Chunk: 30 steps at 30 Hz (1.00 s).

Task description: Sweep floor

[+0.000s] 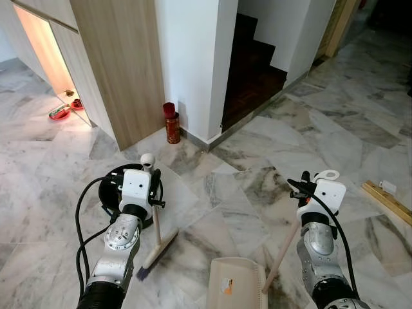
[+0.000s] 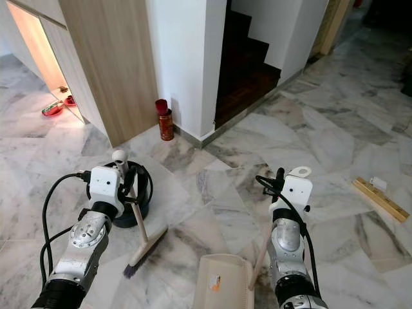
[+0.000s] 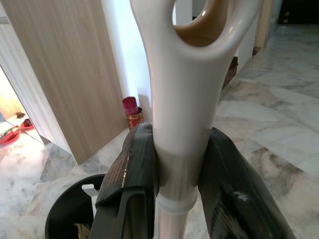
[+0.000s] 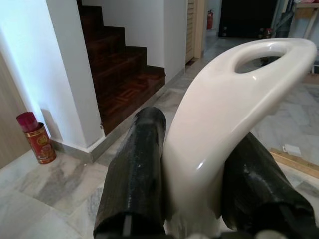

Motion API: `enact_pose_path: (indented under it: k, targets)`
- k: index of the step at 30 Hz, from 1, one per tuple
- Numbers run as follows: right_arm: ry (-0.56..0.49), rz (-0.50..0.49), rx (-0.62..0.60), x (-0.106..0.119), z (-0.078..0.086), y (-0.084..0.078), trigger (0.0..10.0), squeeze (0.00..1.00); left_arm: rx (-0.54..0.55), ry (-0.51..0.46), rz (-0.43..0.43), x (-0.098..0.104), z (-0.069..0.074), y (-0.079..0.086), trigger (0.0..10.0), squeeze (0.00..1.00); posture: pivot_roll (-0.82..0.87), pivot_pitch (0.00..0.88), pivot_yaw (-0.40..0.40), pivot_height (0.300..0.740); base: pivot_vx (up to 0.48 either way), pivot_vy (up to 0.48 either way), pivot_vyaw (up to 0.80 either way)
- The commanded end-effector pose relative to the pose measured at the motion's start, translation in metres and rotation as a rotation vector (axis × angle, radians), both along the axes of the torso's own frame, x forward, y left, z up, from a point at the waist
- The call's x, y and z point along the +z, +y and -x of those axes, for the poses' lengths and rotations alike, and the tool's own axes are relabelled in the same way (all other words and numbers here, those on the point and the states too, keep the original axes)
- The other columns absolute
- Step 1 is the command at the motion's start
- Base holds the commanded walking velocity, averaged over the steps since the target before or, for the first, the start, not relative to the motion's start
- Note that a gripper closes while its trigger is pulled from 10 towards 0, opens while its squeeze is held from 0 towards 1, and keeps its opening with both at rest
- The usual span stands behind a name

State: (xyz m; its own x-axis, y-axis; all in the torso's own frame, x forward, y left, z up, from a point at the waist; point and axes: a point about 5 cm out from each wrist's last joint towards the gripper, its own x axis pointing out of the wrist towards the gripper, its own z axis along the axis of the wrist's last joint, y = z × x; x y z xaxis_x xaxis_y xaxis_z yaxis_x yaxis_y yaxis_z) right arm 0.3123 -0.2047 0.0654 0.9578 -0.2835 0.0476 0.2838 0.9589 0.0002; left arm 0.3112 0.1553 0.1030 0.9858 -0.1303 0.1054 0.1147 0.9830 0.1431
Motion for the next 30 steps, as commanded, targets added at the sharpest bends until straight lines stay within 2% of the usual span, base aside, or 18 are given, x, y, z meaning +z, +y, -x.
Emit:
enact_pose_path:
  k: [1, 5, 8, 11, 30]
  targets:
    - [-0.019, 0.005, 0.003, 0.0055, -0.0032, 0.0012, 10.0, 0.00, 0.004, -0.061, -0.013, 0.0121, -0.0017, 0.0013, 10.0, 0.00, 0.09, 0.000, -0.024, 0.740, 0.000, 0.000, -0.79]
    - [-0.018, 0.005, 0.004, 0.0051, -0.0030, 0.0020, 10.0, 0.00, 0.014, -0.055, -0.026, 0.0116, -0.0015, 0.0037, 10.0, 0.00, 0.09, 0.003, -0.025, 0.740, 0.000, 0.000, -0.78]
    - [-0.015, 0.004, 0.007, 0.0049, -0.0036, 0.0032, 10.0, 0.00, 0.034, -0.048, -0.081, 0.0101, -0.0020, 0.0063, 10.0, 0.00, 0.09, 0.010, -0.025, 0.740, 0.000, -0.315, -0.79]
    - [-0.016, 0.005, 0.006, 0.0054, -0.0040, 0.0032, 10.0, 0.00, 0.040, -0.051, -0.058, 0.0107, -0.0020, 0.0069, 10.0, 0.00, 0.10, 0.014, -0.025, 0.740, 0.000, -0.472, -0.78]
    - [-0.009, 0.000, 0.007, 0.0059, -0.0065, 0.0032, 10.0, 0.00, 0.043, -0.062, -0.051, 0.0125, -0.0031, 0.0065, 10.0, 0.00, 0.11, 0.000, -0.031, 0.740, 0.000, 0.000, -0.78]
